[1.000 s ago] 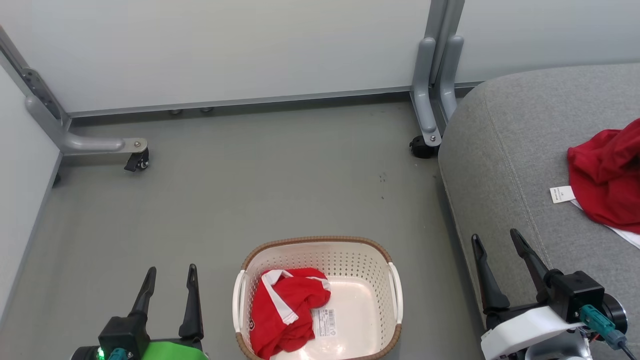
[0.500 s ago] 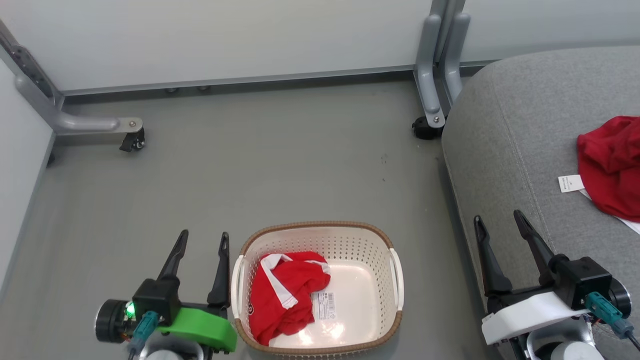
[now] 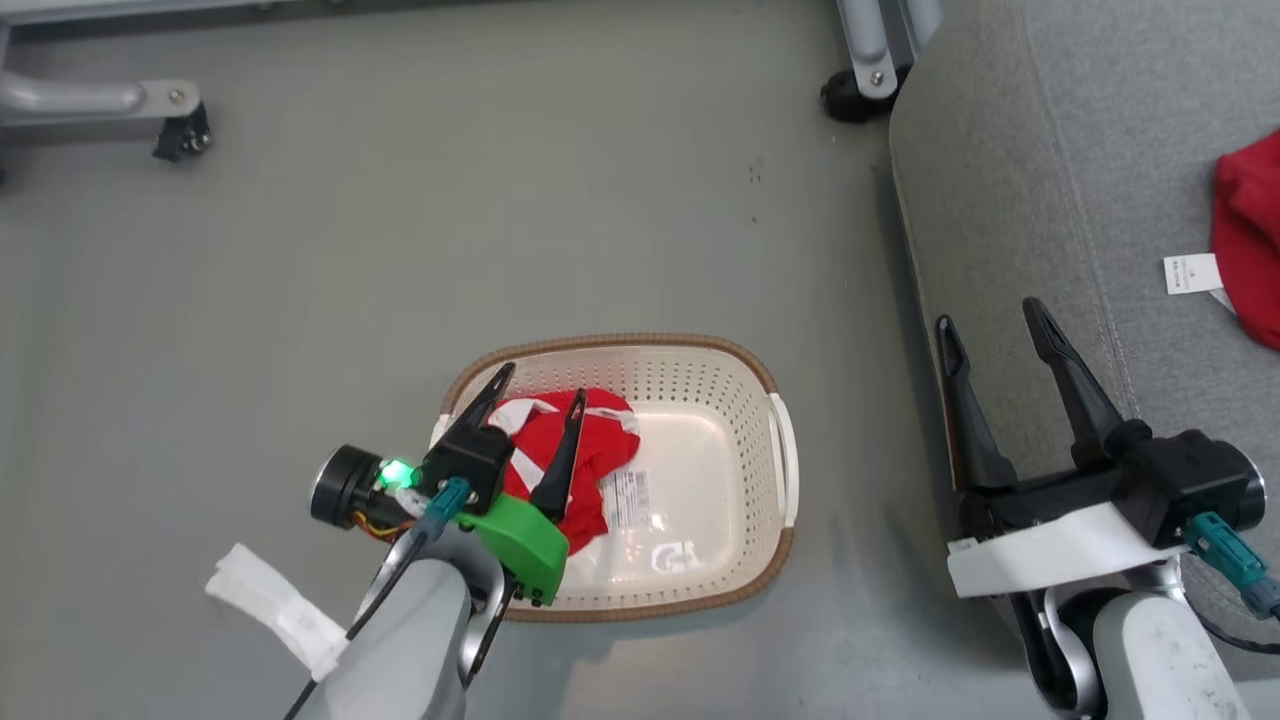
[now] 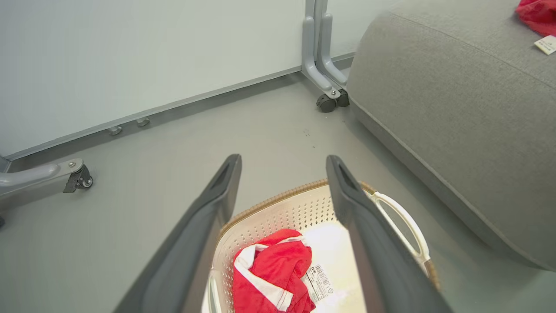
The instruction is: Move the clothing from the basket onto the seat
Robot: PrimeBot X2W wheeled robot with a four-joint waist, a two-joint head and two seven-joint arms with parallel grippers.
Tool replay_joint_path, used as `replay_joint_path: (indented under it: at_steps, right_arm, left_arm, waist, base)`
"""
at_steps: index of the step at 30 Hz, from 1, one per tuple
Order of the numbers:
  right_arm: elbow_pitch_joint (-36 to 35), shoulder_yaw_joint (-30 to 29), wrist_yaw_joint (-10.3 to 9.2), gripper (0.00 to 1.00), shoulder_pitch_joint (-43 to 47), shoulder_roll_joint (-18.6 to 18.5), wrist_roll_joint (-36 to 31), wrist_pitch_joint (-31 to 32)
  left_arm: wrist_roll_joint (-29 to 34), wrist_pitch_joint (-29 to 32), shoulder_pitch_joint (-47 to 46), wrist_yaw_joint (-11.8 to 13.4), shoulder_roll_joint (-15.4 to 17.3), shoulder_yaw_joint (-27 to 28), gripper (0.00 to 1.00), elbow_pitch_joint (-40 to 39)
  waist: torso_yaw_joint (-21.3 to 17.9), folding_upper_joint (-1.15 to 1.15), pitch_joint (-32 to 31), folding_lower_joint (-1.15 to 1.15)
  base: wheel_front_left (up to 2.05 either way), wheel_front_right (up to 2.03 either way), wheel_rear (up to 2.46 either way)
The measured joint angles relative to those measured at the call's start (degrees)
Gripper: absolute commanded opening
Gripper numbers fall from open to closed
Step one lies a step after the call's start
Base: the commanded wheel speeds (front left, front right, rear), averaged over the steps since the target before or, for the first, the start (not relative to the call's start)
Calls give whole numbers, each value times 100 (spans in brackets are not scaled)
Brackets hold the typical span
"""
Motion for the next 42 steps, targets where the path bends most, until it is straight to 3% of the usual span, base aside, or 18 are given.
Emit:
replay_joint_path:
  at_steps: [12, 23, 34, 42]
  right_arm:
    - [36, 216, 0, 100, -619, 2, 122, -312]
    - [278, 470, 1, 100, -1059, 8, 334, -601]
    - [583, 775, 1, 100, -1369, 12, 867, -755]
    - [531, 959, 1, 100, -1535, 13, 1192, -761]
  left_arm:
    - [-32, 1, -1454, 201, -3, -1070, 100, 1657]
    - [259, 37, -2502, 268, 5, -1501, 100, 3037]
    - [318, 160, -3049, 383, 446, -1584, 100, 3709]
    - [402, 635, -3286, 485, 851, -1711, 100, 3861]
  waist:
    - [-335, 0, 1328, 1]
    - [-810, 0, 2432, 1]
    - [-1450, 0, 3229, 1]
    - [-1849, 0, 3667, 1]
  base:
    - [0, 0, 0]
    - [0, 0, 0]
    - [0, 0, 0]
    - [0, 0, 0]
